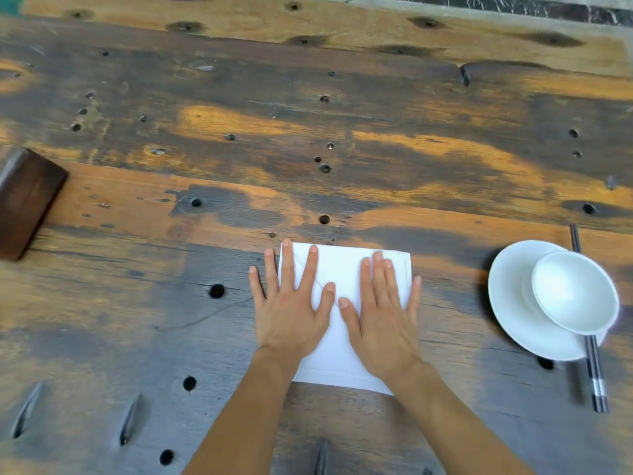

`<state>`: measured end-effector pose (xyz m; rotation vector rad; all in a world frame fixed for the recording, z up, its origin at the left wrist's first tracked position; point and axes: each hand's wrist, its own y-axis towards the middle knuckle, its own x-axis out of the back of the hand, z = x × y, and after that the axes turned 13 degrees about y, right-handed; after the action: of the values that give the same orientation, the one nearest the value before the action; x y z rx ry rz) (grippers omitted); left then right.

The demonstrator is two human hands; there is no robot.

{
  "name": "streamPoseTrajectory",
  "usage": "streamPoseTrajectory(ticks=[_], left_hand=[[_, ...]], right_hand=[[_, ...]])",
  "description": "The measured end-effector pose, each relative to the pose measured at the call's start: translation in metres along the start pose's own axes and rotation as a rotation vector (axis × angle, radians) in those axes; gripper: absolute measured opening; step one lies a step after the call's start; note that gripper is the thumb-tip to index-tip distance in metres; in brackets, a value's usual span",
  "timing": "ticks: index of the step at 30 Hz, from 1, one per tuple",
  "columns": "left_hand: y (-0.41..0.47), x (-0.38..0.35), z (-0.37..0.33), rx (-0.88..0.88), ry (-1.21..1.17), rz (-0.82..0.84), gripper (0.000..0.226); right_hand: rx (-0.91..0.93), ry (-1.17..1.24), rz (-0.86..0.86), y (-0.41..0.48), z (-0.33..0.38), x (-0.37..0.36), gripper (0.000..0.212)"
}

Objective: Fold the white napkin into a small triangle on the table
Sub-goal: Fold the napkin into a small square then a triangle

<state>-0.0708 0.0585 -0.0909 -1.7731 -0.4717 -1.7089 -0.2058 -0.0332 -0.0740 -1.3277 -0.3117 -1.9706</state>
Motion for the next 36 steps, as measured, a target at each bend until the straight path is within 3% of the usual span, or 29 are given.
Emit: streamPoseTrajectory(ticks=[3, 8, 13, 20, 22, 25, 27, 29, 31, 36], left_hand=[[0.0, -0.002, 0.0, -0.003, -0.003, -0.001, 0.069], [0.0, -0.002, 0.0, -0.005, -0.004, 0.007, 0.069], [0.0, 0.001, 0.002, -0.027, -0.008, 0.018, 0.069], [-0.016, 0.009, 0.024, -0.082, 0.004, 0.112, 0.078], [-0.029, 0.012, 0.029, -0.079, 0.041, 0.075, 0.079], [-0.035, 0.017, 0.032, -0.282, 0.076, -0.16, 0.063], [-0.026, 0.021, 0.03, -0.452, 0.067, -0.229, 0.057], [-0.013, 0.022, 0.029, -0.562, 0.064, -0.166, 0.058], [-0.008, 0.018, 0.031, -0.59, 0.097, -0.071, 0.06], [-0.009, 0.008, 0.035, -0.545, 0.101, -0.096, 0.059]], right_hand=[[0.049, -0.004, 0.026, -0.036, 0.006, -0.01, 0.067], [-0.079, -0.041, 0.061, -0.081, -0.012, -0.009, 0.07], [-0.093, -0.005, 0.072, -0.085, -0.012, -0.006, 0.07], [0.148, -0.002, 0.214, -0.036, -0.05, 0.03, 0.068], [0.16, -0.055, 0.183, -0.011, -0.058, 0.047, 0.065], [0.17, -0.102, 0.057, 0.007, -0.047, 0.056, 0.063], [0.211, -0.018, -0.002, 0.003, -0.024, 0.045, 0.06], [0.217, 0.097, 0.037, -0.009, 0.005, 0.025, 0.061], [0.194, 0.125, 0.136, -0.023, 0.027, 0.004, 0.075], [0.108, -0.006, 0.11, -0.043, 0.013, -0.01, 0.084]])
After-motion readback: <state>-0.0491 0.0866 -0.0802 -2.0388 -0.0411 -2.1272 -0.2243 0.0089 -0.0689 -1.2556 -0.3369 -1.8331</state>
